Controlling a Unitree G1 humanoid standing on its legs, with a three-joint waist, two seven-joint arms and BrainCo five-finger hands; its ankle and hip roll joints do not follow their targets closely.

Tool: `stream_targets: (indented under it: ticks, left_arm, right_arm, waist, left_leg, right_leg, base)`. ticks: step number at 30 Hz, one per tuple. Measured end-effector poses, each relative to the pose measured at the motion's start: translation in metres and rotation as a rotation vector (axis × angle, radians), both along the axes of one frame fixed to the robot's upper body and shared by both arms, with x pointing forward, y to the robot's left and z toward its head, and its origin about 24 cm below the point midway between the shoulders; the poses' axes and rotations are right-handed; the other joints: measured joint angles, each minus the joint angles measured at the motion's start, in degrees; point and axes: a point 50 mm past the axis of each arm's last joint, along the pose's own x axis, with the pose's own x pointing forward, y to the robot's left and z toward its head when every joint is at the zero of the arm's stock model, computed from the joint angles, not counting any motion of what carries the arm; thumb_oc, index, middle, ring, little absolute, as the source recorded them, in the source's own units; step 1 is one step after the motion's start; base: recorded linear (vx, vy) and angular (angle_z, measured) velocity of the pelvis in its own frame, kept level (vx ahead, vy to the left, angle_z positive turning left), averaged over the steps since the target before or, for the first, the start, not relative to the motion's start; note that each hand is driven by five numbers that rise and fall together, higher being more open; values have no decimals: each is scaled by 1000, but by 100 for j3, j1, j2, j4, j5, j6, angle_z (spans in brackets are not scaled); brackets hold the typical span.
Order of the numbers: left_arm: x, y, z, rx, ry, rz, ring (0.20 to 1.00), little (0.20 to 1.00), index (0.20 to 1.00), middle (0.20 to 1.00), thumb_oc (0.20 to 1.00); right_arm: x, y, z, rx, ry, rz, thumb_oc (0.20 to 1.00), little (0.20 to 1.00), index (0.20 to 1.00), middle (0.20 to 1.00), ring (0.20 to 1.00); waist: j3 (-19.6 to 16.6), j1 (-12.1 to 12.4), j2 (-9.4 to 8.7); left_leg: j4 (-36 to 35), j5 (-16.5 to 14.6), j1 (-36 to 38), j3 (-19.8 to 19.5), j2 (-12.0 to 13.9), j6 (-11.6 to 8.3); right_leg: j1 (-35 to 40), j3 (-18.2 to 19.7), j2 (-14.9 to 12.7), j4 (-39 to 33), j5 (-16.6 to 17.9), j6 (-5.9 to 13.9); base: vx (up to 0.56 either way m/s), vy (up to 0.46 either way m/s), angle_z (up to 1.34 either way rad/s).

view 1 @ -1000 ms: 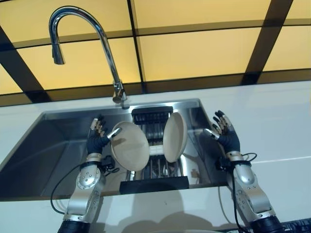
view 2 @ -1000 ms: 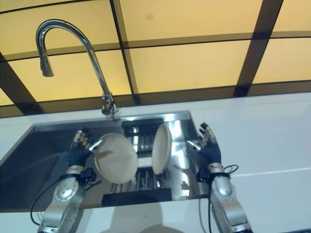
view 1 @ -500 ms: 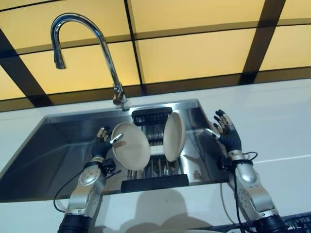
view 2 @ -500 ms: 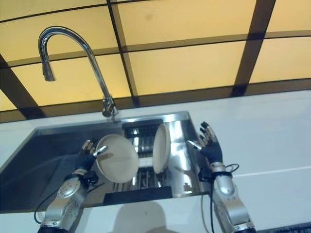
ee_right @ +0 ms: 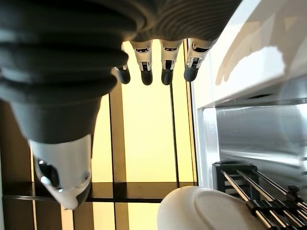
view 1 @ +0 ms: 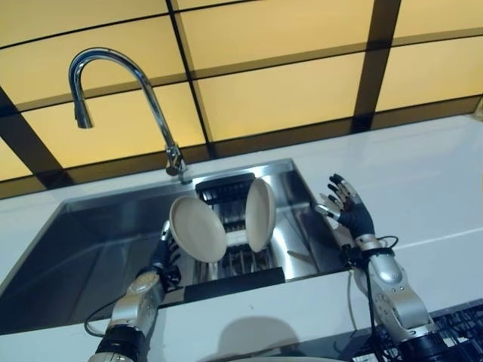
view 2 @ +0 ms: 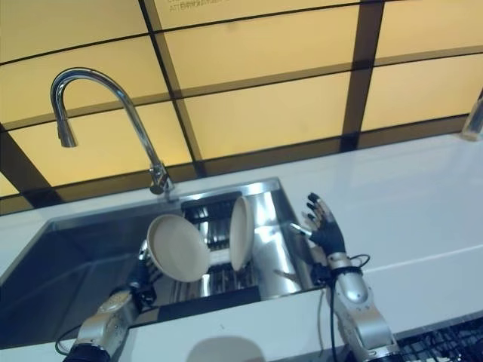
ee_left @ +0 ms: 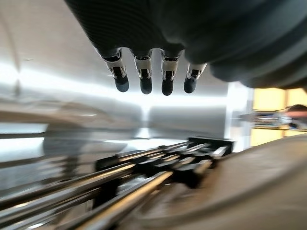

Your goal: Pick up plates and place into dishwasher.

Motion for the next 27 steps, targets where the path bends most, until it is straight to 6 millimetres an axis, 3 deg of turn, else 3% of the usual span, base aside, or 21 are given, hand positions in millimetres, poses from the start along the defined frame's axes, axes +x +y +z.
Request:
stream_targets:
  ticks: [7, 12, 27]
  left_arm:
    - [-11, 1, -18, -75, 118, -49, 1000, 1000, 1000, 1000, 1000]
    - [-16, 4, -24, -11, 143, -81, 1000, 1000, 1000, 1000, 1000]
    - [-17, 13, -26, 115, 152, 1, 1000, 1000, 1000, 1000, 1000]
  right_arm:
    - [-2, -1, -5, -8, 40, 18, 1000, 1000, 1000, 1000, 1000]
    - [-3, -3, -5, -31, 55, 42, 1000, 1000, 1000, 1000, 1000]
    - [-9, -8, 2, -44, 59, 63, 1000, 1000, 1000, 1000, 1000]
  waist:
    - [-56, -174, 84]
    - [-89, -289, 135]
    - [-79, -299, 186]
  left_leg:
    - [-1, -3, 83, 103, 20, -5]
    - [-1, -4, 108, 121, 23, -6]
    - [4, -5, 132, 80, -20, -9]
  right_leg:
    - [19, -104, -60, 67, -2, 39]
    - [1, -121, -76, 142, -26, 53]
    - [-195, -147, -159, 644, -310, 59]
  base:
    - [39, 25, -8]
    - [14, 29, -3]
    - [4, 18, 1]
